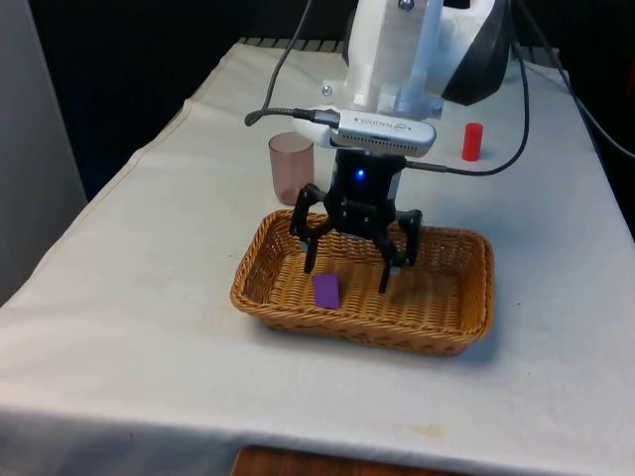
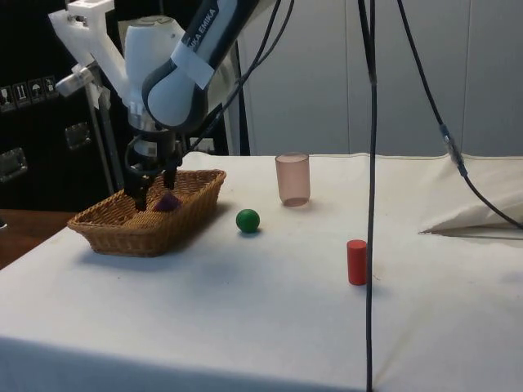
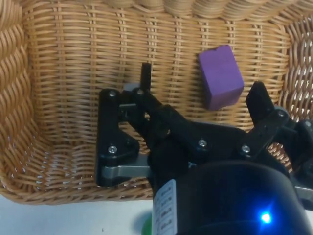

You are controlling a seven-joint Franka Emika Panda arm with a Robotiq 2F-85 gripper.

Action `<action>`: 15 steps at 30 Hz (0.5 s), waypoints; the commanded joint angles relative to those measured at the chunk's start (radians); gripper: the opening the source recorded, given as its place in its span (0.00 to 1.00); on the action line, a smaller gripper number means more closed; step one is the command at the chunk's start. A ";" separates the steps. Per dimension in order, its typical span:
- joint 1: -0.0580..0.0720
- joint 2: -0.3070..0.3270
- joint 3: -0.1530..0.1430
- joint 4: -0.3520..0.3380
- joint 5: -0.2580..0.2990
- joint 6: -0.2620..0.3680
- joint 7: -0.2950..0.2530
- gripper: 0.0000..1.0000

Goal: Pick up the triangular block and place it into the basket.

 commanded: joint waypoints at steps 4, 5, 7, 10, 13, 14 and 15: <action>-0.001 -0.019 0.005 -0.005 0.005 -0.008 0.002 1.00; 0.000 -0.023 0.004 -0.006 0.004 -0.009 0.004 1.00; 0.003 -0.034 0.000 -0.008 0.002 -0.015 0.008 1.00; 0.002 -0.034 0.000 -0.001 0.000 -0.016 0.007 1.00; 0.011 -0.073 -0.008 -0.016 -0.004 -0.040 0.015 1.00; 0.012 -0.080 -0.008 -0.018 -0.004 -0.045 0.016 1.00; 0.013 -0.087 -0.009 -0.020 -0.005 -0.050 0.016 1.00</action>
